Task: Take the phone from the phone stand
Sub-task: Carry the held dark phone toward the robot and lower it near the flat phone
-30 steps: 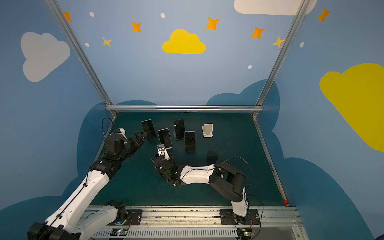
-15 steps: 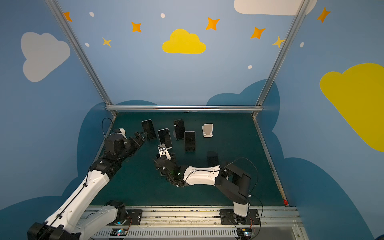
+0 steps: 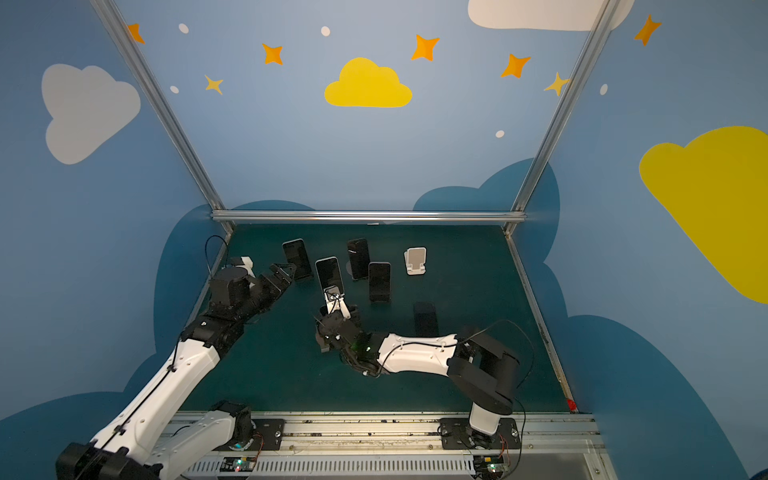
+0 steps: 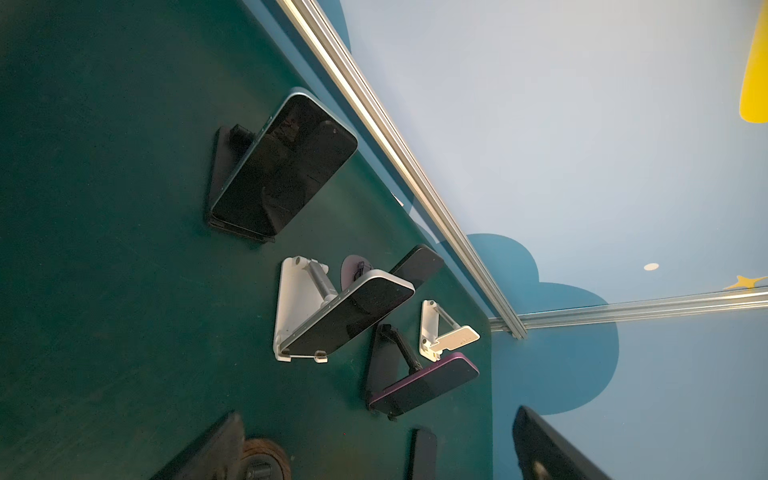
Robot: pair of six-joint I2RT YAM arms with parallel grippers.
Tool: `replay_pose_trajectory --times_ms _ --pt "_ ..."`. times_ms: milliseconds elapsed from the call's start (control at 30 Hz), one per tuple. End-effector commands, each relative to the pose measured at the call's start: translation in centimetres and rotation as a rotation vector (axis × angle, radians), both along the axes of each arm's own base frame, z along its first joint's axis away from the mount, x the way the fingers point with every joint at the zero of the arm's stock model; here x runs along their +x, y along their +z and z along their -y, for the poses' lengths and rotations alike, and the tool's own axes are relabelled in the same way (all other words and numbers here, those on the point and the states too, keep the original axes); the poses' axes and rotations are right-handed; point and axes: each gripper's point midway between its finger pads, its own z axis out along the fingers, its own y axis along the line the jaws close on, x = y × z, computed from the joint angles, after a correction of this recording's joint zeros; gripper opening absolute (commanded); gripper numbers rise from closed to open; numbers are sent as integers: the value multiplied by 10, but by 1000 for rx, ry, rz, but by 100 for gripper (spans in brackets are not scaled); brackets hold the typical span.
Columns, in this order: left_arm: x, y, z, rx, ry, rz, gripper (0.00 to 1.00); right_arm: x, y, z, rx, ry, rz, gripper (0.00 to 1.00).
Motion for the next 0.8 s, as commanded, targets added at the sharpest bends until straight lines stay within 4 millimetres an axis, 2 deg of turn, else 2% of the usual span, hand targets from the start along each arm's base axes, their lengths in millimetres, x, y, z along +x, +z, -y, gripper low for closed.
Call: replay_pose_trajectory --times_ms 0,233,433,767 --pt "1 1 2 -16 -11 12 100 6 24 14 54 -47 41 63" --pt "-3 7 16 -41 -78 28 100 5 22 47 10 -88 42 63" --pt "-7 17 26 -50 -121 66 100 6 15 93 -42 -156 24 62" --pt "-9 17 37 -59 -163 64 100 13 7 173 -80 -277 -49 62"
